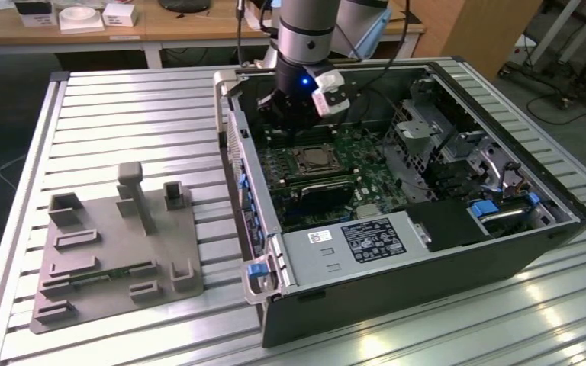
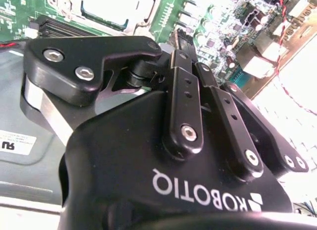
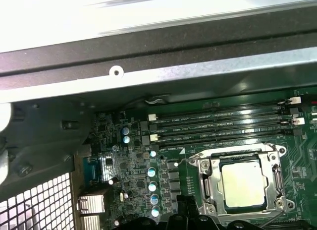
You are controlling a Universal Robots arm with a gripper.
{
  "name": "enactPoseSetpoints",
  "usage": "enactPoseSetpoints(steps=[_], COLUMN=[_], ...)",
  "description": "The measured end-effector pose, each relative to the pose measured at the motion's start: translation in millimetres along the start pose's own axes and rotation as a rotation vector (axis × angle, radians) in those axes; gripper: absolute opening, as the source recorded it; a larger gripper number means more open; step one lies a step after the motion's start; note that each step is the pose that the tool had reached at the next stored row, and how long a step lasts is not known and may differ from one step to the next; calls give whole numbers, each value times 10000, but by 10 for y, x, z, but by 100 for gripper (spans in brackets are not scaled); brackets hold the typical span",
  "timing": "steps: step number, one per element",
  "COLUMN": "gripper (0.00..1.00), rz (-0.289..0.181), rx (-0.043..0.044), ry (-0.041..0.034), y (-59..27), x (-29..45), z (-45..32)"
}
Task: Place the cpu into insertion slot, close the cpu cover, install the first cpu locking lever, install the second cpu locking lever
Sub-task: 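Install the first cpu locking lever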
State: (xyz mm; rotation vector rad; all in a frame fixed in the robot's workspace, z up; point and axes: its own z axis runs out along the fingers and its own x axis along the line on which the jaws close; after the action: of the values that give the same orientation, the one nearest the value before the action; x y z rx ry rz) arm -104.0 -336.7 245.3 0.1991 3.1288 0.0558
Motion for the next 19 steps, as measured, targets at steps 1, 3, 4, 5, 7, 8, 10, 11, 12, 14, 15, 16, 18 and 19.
enactPoseSetpoints(steps=[1, 3, 4, 5, 7, 8, 10, 11, 12, 14, 15, 16, 18, 19], gripper=[10, 10, 10, 10, 10, 10, 10, 10, 10, 10, 10, 10, 10, 10], rz=[-1, -2, -2, -1, -4, -3, 0, -1, -2, -1, -1, -1, -1, -2], rx=[1, 2, 2, 4, 7, 6, 6, 5, 4, 4, 4, 6, 4, 7], ry=[1, 2, 2, 3, 3, 2, 1, 1, 1, 0, 0, 2, 0, 1], y=[0, 2, 3, 4, 6, 7, 11, 13, 14, 21, 26, 32, 47, 52], x=[9, 24, 28, 32, 32, 32, 35, 36, 36, 38, 39, 40, 44, 48], z=[-1, -1, -1, -2, -10, -15, -24, -28, -32, -41, -48, -57, -77, -88])
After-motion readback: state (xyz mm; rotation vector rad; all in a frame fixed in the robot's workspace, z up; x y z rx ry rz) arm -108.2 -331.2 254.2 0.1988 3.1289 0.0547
